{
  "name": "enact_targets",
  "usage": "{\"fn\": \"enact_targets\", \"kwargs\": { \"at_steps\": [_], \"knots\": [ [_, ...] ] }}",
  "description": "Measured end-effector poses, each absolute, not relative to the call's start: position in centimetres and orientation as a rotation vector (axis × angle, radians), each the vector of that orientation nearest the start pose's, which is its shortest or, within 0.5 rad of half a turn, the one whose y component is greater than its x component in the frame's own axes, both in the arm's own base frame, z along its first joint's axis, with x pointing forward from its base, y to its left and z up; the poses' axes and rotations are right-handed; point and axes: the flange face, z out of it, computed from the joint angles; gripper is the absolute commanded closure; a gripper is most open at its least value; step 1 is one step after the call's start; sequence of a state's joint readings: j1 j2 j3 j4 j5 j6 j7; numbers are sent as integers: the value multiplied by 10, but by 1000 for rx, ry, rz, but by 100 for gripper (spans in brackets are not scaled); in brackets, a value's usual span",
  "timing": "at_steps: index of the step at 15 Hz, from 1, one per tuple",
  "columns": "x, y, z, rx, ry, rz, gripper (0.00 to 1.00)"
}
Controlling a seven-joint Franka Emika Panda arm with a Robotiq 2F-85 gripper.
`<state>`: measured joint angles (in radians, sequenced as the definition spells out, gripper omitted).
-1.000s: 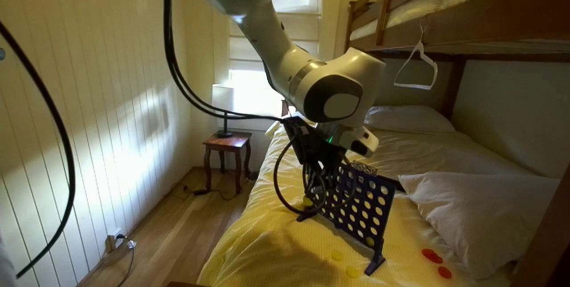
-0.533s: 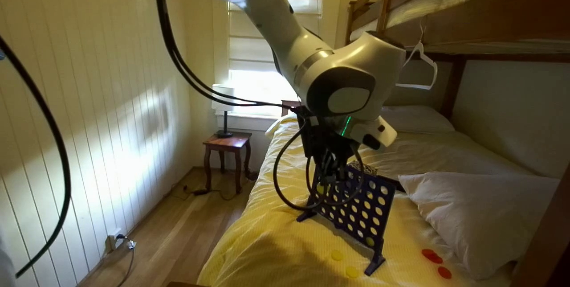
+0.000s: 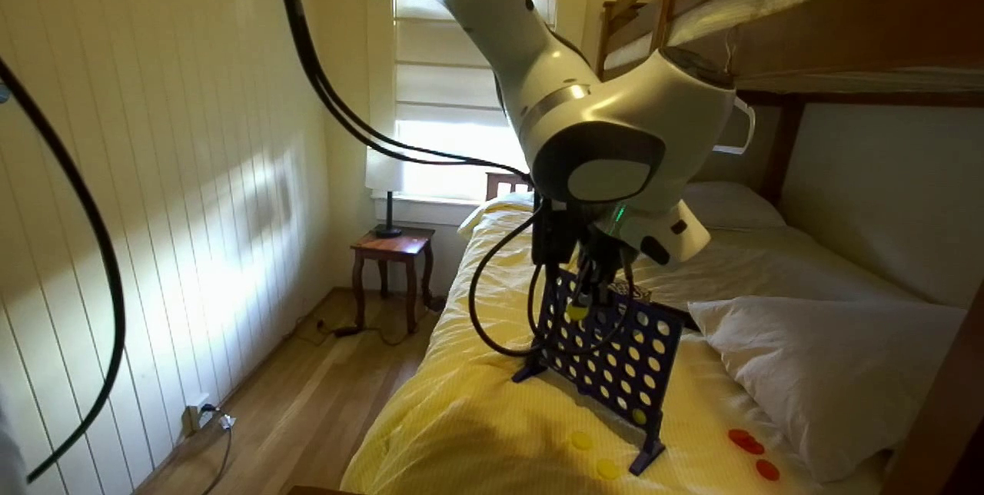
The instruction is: Put the yellow disc in the blue board
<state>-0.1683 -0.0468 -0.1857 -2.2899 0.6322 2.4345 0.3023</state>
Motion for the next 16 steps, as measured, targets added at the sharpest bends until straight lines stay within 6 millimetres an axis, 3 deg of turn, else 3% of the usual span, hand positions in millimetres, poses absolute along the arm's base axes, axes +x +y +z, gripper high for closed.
{"fn": "enact_targets", "kwargs": {
  "at_steps": [1, 9, 16],
  "knots": [
    [494, -183, 391, -2242, 1422, -271, 92],
    [494, -184, 394, -2183, 1458, -276, 98],
    [505, -191, 409, -2014, 1644, -254, 98]
  ]
}}
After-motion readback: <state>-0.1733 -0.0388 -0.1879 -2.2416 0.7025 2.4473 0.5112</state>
